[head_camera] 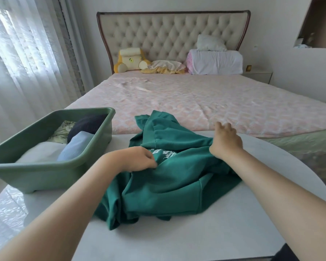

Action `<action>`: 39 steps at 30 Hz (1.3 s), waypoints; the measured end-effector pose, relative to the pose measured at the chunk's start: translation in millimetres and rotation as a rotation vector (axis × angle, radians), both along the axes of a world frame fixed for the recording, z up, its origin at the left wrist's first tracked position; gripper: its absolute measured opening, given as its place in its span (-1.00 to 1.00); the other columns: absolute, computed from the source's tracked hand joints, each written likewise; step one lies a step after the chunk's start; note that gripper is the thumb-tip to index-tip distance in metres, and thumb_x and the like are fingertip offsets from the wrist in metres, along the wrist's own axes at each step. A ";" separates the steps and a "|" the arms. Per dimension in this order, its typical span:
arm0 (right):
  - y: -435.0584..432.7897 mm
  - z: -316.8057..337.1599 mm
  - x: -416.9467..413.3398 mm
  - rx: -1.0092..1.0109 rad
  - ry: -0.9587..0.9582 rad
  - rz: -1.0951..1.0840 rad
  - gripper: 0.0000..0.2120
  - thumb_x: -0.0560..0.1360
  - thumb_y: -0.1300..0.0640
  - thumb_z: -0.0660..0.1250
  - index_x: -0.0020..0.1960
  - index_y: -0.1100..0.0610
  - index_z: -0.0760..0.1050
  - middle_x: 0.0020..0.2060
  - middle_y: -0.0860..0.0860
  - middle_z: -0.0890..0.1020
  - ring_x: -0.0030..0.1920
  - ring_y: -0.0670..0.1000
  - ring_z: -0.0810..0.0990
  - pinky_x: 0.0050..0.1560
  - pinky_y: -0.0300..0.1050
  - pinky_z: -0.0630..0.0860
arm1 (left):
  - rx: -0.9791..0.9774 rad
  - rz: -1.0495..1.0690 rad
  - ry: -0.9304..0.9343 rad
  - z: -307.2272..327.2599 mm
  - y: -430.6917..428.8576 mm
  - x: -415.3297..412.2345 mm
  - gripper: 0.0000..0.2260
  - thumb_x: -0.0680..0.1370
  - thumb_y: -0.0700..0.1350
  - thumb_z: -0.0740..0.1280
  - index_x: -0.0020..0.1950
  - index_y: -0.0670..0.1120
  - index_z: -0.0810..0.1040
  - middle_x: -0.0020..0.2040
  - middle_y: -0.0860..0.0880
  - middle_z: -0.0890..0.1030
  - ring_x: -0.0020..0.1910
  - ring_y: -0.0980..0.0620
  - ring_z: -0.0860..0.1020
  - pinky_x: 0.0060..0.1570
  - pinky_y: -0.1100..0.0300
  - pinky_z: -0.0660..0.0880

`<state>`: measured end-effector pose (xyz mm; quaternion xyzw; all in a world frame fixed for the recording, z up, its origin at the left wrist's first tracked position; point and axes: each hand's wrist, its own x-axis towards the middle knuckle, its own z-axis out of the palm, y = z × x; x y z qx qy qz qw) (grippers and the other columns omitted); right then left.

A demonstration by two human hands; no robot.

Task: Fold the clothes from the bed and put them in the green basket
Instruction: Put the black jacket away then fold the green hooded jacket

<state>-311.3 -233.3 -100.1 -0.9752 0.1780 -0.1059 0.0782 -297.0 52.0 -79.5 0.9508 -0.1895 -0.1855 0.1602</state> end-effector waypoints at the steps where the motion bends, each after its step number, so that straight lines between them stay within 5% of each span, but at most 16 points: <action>1: 6.7 0.4 0.1 -0.045 -0.069 0.138 -0.26 0.41 0.31 0.28 0.53 0.04 0.15 0.39 0.14 0.35 0.30 0.19 0.39 0.18 0.06 0.45 | -0.006 0.028 -0.029 -2.0 -5.3 1.1 -0.76 0.57 0.17 0.27 -0.05 0.06 0.63 -0.07 0.05 0.59 -0.06 0.02 0.55 -0.05 0.13 0.48; 4: 30.3 0.1 0.8 0.090 -0.064 0.487 -0.14 0.44 0.32 0.20 0.61 -0.20 0.00 0.56 -0.03 0.18 0.51 0.09 0.24 0.46 0.05 0.30 | 0.009 0.103 -0.151 -13.9 -16.0 6.0 -0.57 0.55 0.21 0.31 0.27 -0.06 0.44 0.09 -0.01 0.52 0.05 -0.04 0.48 0.00 0.11 0.39; 7: 40.1 -13.8 7.8 -0.038 0.071 0.513 -0.34 0.63 0.06 0.21 0.59 -0.31 -0.01 0.42 0.00 0.44 0.33 0.10 0.48 0.24 0.00 0.44 | 0.020 0.104 -0.142 -18.1 -14.3 8.7 -0.42 0.50 0.04 0.45 0.46 -0.05 0.34 0.29 -0.09 0.51 0.21 -0.09 0.50 0.15 0.11 0.45; 12: 38.4 -10.2 8.9 -0.116 0.111 0.410 -0.67 0.61 0.18 0.22 0.29 -0.08 0.58 0.24 0.01 0.61 0.17 0.13 0.59 0.12 0.00 0.55 | -0.101 0.094 -0.234 -0.9 -2.5 11.4 -0.76 0.54 -0.12 0.42 0.20 0.03 0.65 0.14 -0.01 0.61 -0.01 0.03 0.56 0.02 0.22 0.48; 17: 13.4 12.4 -3.6 -0.124 -0.091 -0.098 -0.84 0.48 0.39 0.25 -0.19 0.18 0.49 -0.28 0.06 0.53 -0.34 0.04 0.46 -0.33 -0.10 0.44 | -0.203 0.285 -0.617 6.3 14.6 14.6 -0.76 0.57 -0.20 0.28 0.13 0.02 0.66 0.15 -0.06 0.52 0.08 -0.11 0.54 0.12 0.09 0.49; 21: 2.7 14.6 -13.2 -0.099 0.070 -0.173 -0.76 0.45 0.41 0.28 0.06 0.20 0.54 -0.09 0.08 0.56 -0.21 0.06 0.54 -0.34 -0.11 0.44 | -0.011 0.221 -0.361 -9.1 16.3 12.0 -0.84 0.57 -0.08 0.28 0.12 0.02 0.59 0.10 -0.02 0.61 0.03 -0.05 0.54 0.06 0.11 0.51; 24: 24.8 9.8 -14.6 -0.094 -0.067 0.091 -0.49 0.44 0.37 0.32 0.36 0.18 0.33 0.23 0.14 0.38 0.01 0.11 0.50 -0.21 -0.06 0.45 | 0.020 0.185 -0.341 -13.2 9.6 9.5 -0.89 0.58 -0.07 0.28 0.09 0.00 0.54 0.06 -0.02 0.59 -0.05 -0.03 0.50 -0.05 0.14 0.47; 27: 60.9 8.0 -19.9 0.113 -0.175 0.521 -0.50 0.49 0.25 0.30 0.41 0.07 0.38 0.30 0.06 0.39 0.17 0.03 0.48 0.06 -0.06 0.51 | -0.194 0.200 -0.393 -11.5 3.9 7.6 -0.90 0.58 -0.13 0.31 0.06 0.02 0.57 0.03 0.00 0.62 -0.06 0.02 0.54 -0.10 0.21 0.40; 29: 84.9 4.5 -30.3 0.273 -0.079 0.744 -0.52 0.50 0.00 0.40 0.39 -0.01 0.43 0.28 -0.03 0.48 0.24 -0.05 0.47 0.30 -0.03 0.44 | -0.405 0.224 -0.389 -9.4 2.8 4.7 -0.88 0.56 -0.17 0.35 0.06 0.00 0.61 0.01 0.04 0.63 -0.01 0.08 0.55 -0.04 0.27 0.36; 32: 101.3 -5.5 -36.6 0.161 0.167 0.775 -0.16 0.36 -0.32 0.47 0.52 -0.11 0.25 0.38 -0.08 0.42 0.37 -0.05 0.37 0.43 -0.03 0.31 | -0.679 0.264 -0.324 -5.8 7.2 -3.1 -0.81 0.56 -0.18 0.37 0.15 0.01 0.57 0.06 0.09 0.62 0.02 0.14 0.53 -0.04 0.29 0.38; 36: 90.9 -7.9 -30.9 0.006 0.083 0.721 -0.52 0.41 0.07 0.41 0.28 -0.21 0.41 0.11 -0.11 0.44 0.16 0.04 0.51 0.06 -0.05 0.44 | -0.854 0.270 -0.024 -5.2 16.1 -11.2 -0.77 0.62 -0.21 0.29 0.26 -0.01 0.46 0.22 0.05 0.52 -0.18 0.05 0.64 -0.13 0.15 0.61; 39: 72.4 0.8 -24.2 -0.042 0.027 0.679 -0.58 0.40 0.30 0.26 0.08 -0.16 0.54 0.05 -0.12 0.48 0.06 0.09 0.54 -0.03 -0.07 0.40 | -0.460 0.171 -0.172 -8.3 29.2 -11.7 -0.82 0.59 -0.21 0.24 0.14 0.02 0.46 0.08 0.04 0.56 -0.14 0.02 0.67 -0.05 0.08 0.61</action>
